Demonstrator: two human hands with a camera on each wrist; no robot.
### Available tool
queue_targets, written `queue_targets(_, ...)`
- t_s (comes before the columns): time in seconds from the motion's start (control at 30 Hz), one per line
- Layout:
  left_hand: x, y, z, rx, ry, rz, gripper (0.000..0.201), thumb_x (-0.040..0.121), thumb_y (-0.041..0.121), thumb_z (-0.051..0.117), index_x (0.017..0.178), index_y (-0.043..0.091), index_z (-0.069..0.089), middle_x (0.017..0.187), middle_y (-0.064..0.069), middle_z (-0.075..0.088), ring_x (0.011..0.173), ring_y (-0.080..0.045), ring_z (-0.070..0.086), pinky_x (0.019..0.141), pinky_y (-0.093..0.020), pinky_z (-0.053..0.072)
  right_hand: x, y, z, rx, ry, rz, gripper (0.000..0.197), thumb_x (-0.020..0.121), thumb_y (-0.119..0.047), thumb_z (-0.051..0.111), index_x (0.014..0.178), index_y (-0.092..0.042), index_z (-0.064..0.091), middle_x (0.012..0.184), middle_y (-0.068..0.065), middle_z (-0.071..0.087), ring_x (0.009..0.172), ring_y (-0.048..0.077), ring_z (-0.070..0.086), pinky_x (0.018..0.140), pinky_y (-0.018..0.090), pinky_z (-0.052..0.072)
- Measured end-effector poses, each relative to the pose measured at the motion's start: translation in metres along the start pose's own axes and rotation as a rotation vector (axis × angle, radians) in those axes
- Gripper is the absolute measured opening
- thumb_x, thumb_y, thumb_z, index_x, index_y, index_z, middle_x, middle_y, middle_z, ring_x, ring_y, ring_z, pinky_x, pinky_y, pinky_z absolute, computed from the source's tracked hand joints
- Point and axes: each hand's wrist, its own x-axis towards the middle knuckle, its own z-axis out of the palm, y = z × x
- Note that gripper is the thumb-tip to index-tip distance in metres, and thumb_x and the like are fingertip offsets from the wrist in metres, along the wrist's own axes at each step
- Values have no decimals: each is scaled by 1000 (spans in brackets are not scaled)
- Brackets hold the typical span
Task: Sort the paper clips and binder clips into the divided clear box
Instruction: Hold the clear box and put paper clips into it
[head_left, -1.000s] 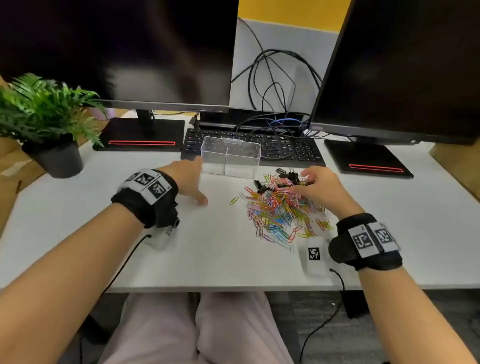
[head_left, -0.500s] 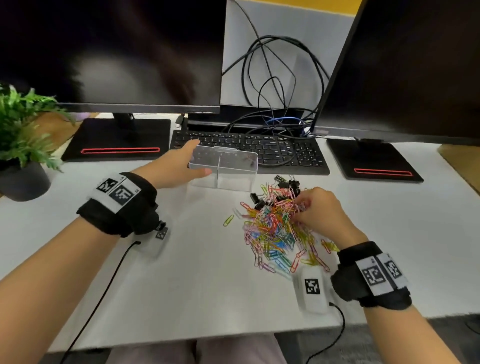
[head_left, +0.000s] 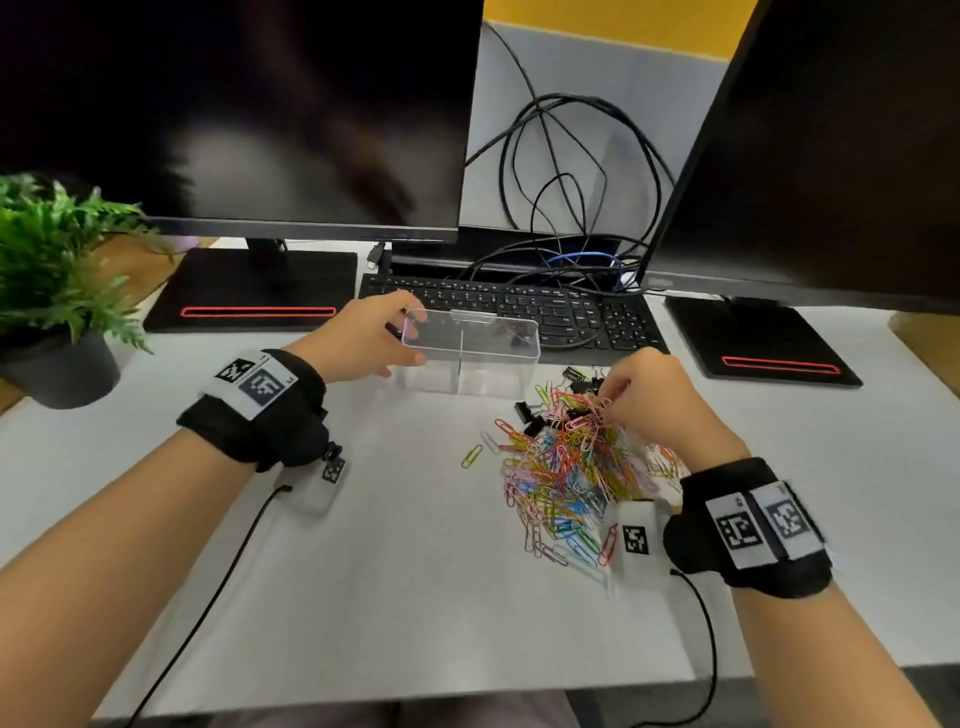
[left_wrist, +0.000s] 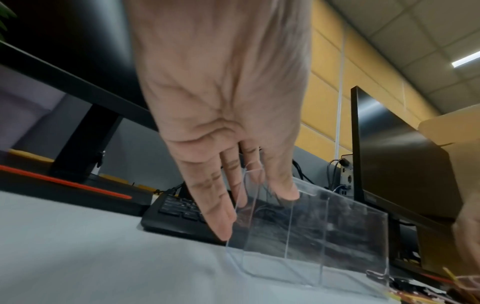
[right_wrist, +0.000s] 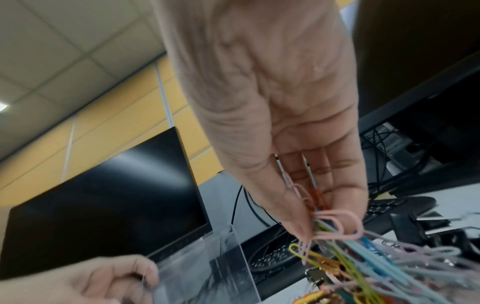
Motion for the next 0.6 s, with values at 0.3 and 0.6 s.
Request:
queue_targets(0.3,-5,-2,1,-69,9,-7,36,84,16,74,115,25,56,109,-3,64,97,-29,67,78,-43,58,-11,9,-18,247,53,49,11,74,4,75,71,-6,72,69,11,67,60,26,67,61,35,58)
queue_targets(0.6,-3,-4,3,-68,12,2,35,84,16,74,113,28,57,107,0,66,97,-27,67,74,-39,60,-16,18,-18,328,65,50,12,76,5,70,71,-6,71,73,12,70,72,28,70,72,43,60)
